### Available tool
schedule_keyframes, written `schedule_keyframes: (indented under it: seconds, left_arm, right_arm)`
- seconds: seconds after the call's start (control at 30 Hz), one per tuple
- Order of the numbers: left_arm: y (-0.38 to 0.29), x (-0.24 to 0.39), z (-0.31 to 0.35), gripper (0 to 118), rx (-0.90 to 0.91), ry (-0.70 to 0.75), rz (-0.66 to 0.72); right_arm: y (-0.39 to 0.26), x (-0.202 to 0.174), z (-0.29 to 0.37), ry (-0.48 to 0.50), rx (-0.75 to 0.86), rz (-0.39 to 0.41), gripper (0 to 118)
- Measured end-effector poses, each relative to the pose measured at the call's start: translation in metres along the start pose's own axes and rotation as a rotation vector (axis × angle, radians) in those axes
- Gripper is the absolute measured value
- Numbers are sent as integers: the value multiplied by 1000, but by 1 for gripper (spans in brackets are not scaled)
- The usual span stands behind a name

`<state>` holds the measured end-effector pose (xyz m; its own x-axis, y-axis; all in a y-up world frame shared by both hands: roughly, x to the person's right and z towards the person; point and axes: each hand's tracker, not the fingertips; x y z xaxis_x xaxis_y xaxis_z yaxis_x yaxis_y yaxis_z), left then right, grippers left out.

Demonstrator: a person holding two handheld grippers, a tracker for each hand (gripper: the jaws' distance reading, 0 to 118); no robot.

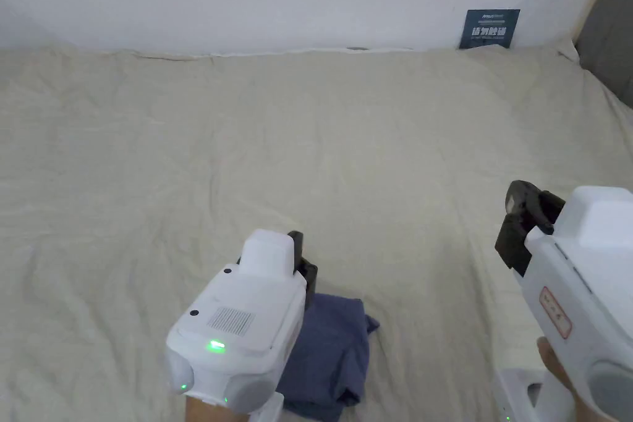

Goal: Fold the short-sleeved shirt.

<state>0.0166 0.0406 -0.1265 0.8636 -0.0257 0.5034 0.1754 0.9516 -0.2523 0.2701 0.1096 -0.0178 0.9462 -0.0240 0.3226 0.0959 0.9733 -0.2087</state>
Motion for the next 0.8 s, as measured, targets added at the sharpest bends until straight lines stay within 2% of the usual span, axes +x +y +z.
schedule_keyframes:
  seconds: [0.23,0.43,0.8]
  left_arm:
    - [41,-47,25,0,130,144,-7]
    - [47,-88,38,0,181,269,-19]
    - [39,-126,50,0,174,345,32]
  right_arm:
    - [10,-25,-1,33,58,18,1]
    - [19,-53,4,52,87,35,1]
    - [18,-62,-2,70,85,64,1]
